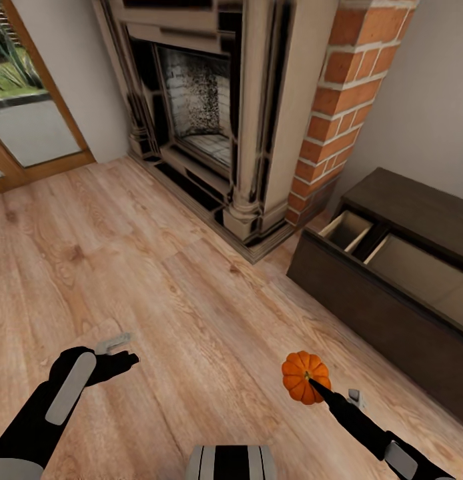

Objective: Place each of the two pumpkins and all three candles from the living room inside a cabinet in the living room (use any cabinet), then make sure every cabinet is closed, and position the cauldron so it is next to a table in the living room.

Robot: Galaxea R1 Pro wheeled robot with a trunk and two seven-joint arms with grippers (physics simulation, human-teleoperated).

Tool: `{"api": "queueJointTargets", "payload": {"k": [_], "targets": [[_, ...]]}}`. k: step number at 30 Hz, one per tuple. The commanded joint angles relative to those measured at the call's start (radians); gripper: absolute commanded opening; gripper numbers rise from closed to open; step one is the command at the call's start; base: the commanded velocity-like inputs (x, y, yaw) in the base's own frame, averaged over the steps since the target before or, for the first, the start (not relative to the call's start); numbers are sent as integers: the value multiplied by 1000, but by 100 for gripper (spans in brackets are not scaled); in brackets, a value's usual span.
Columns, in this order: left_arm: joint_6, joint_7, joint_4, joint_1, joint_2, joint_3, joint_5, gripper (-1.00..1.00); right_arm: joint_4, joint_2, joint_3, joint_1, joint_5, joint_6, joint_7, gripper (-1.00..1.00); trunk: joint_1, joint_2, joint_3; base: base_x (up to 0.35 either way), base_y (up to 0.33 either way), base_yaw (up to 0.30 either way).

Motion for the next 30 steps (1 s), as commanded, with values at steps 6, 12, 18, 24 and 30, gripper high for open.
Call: {"api": "queueJointTargets", "payload": {"k": [6, 12, 18, 24, 30], "targets": [[1, 12, -1, -1, -1, -2, 11, 100, 0, -1, 4, 0, -9, 8, 4, -100, -3, 1, 23, 0, 0, 290], [2, 15, -1, -1, -2, -2, 10, 100, 0, -1, 4, 0, -9, 8, 4, -100, -6, 3, 46, 0, 0, 291], [1, 17, 0, -1, -2, -3, 10, 100, 0, -1, 4, 0, -9, 8, 5, -100, -8, 4, 69, 0, 0, 292], [1, 19, 1, -1, -3, -4, 10, 100, 0, -1, 4, 0, -9, 8, 0, -100, -11, 5, 92, 0, 0, 292], [1, 19, 2, -1, -2, -5, 11, 100, 0, -1, 4, 0, -7, 9, -56, -100, -14, 7, 115, 0, 0, 292]]}}
